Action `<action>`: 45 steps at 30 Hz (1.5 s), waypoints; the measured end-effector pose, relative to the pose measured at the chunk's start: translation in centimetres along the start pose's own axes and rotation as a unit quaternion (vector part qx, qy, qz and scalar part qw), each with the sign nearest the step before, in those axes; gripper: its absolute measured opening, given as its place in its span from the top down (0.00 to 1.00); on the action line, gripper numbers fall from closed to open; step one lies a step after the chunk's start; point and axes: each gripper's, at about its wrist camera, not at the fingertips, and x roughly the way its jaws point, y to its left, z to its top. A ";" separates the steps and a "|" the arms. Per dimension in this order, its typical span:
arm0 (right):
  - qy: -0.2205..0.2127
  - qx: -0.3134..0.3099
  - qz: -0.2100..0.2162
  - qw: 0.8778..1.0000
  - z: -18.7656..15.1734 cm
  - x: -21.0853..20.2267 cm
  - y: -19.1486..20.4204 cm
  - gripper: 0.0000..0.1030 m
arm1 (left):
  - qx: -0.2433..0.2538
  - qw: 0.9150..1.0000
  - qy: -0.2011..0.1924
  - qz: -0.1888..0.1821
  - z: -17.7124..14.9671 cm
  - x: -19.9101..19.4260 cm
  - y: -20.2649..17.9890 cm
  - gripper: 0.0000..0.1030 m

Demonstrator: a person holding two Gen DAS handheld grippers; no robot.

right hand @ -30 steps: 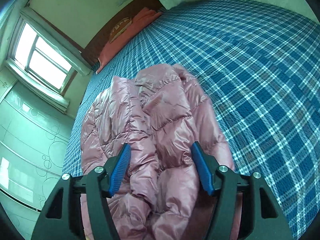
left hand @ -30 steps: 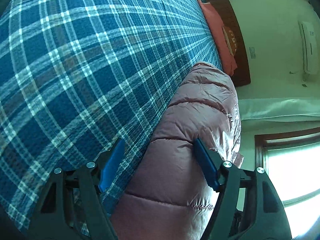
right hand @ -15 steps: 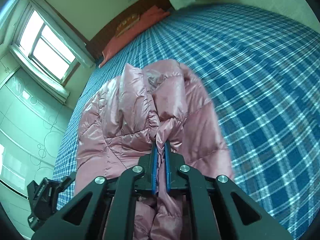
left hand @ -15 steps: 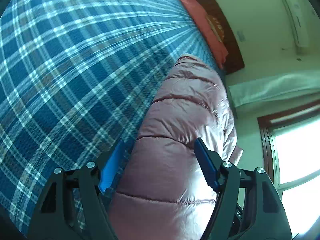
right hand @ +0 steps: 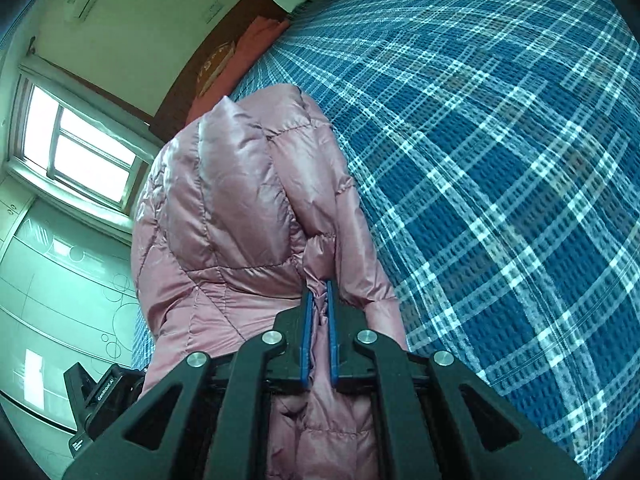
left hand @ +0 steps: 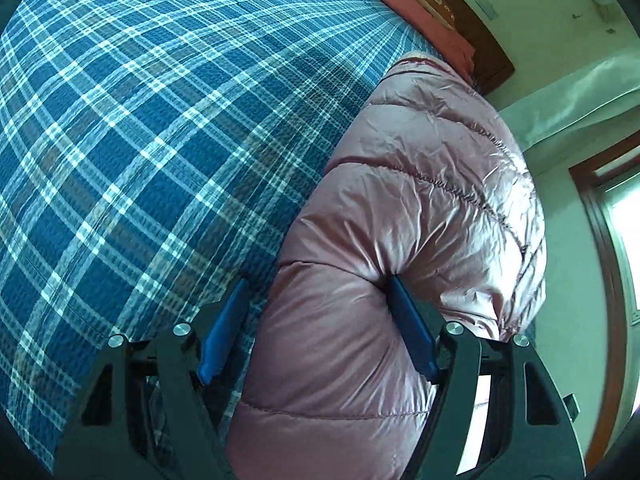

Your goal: Fold large clothes

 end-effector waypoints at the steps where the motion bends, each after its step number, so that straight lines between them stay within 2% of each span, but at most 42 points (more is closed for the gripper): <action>1: 0.001 -0.002 0.000 1.000 0.1 -0.3 0.2 0.94 | 0.002 1.000 -0.001 -0.006 0.0 -0.5 0.0 0.35; 3: 0.002 -0.009 -0.004 1.000 0.3 -1.5 0.5 0.89 | 0.002 1.000 -0.009 -0.009 0.0 -1.9 0.2 0.37; 5: -0.006 -0.018 -0.021 1.000 1.0 -2.6 1.0 0.89 | -0.004 0.999 -0.028 -0.017 0.2 -3.4 0.2 0.37; 8: -0.044 -0.040 -0.039 0.997 1.7 -5.7 3.2 0.89 | -0.010 0.998 -0.051 -0.032 1.3 -5.3 -0.3 0.37; 12: -0.070 -0.055 -0.013 0.996 3.3 -7.6 5.9 0.89 | -0.016 0.998 -0.047 -0.038 3.4 -5.1 -1.6 0.37; 15: -0.061 -0.057 0.014 0.996 4.9 -6.3 7.5 0.89 | -0.018 0.998 -0.036 -0.041 4.9 -3.5 -2.8 0.37; 18: -0.041 -0.063 0.019 0.997 6.0 -2.9 8.5 0.89 | -0.024 0.999 -0.021 -0.033 5.5 -1.7 -3.5 0.37; 20: -0.019 -0.059 0.013 0.998 6.2 -0.8 7.6 0.89 | -0.018 1.000 -0.020 -0.015 5.6 -0.4 -4.0 0.37; 23: -0.009 -0.052 -0.030 0.998 6.3 1.6 6.4 0.89 | -0.022 0.999 -0.034 0.024 5.5 1.2 -3.8 0.36; 24: -0.005 -0.043 -0.034 0.998 6.1 2.0 5.9 0.93 | -0.027 0.999 -0.030 0.029 5.2 1.6 -3.6 0.36; 26: 0.005 -0.021 -0.028 0.999 5.7 3.5 4.2 1.00 | -0.048 0.998 -0.008 0.031 5.0 3.2 -2.8 0.33; 28: 0.002 -0.012 -0.016 1.000 5.3 4.5 3.2 1.00 | -0.053 0.998 -0.003 0.038 4.9 4.4 -2.3 0.30; 31: -0.001 0.007 0.001 1.000 5.0 4.7 2.0 1.00 | -0.046 0.998 -0.004 0.046 4.9 4.3 -2.6 0.31; 34: -0.009 -0.010 -0.026 1.000 5.4 3.0 3.5 1.00 | -0.055 0.998 0.001 0.039 5.5 2.6 -2.6 0.35; 36: -0.035 -0.027 -0.029 0.999 5.8 1.4 4.8 0.97 | -0.072 0.997 -0.023 0.024 6.4 1.4 -2.3 0.35; 38: -0.053 -0.043 -0.019 0.998 6.6 0.2 6.2 0.97 | -0.059 0.997 -0.041 0.017 7.3 1.1 -2.9 0.35; 40: -0.049 -0.053 -0.010 0.997 7.4 0.8 6.8 0.97 | -0.042 0.998 -0.038 0.029 7.9 2.2 -3.3 0.35; 43: -0.015 -0.054 -0.029 0.998 8.2 4.2 6.4 0.97 | -0.065 0.997 0.008 0.041 8.1 5.5 -2.0 0.29; 45: 0.006 -0.032 -0.021 0.999 8.1 6.6 5.2 1.00 | -0.064 0.997 0.002 0.045 8.3 6.1 -2.0 0.27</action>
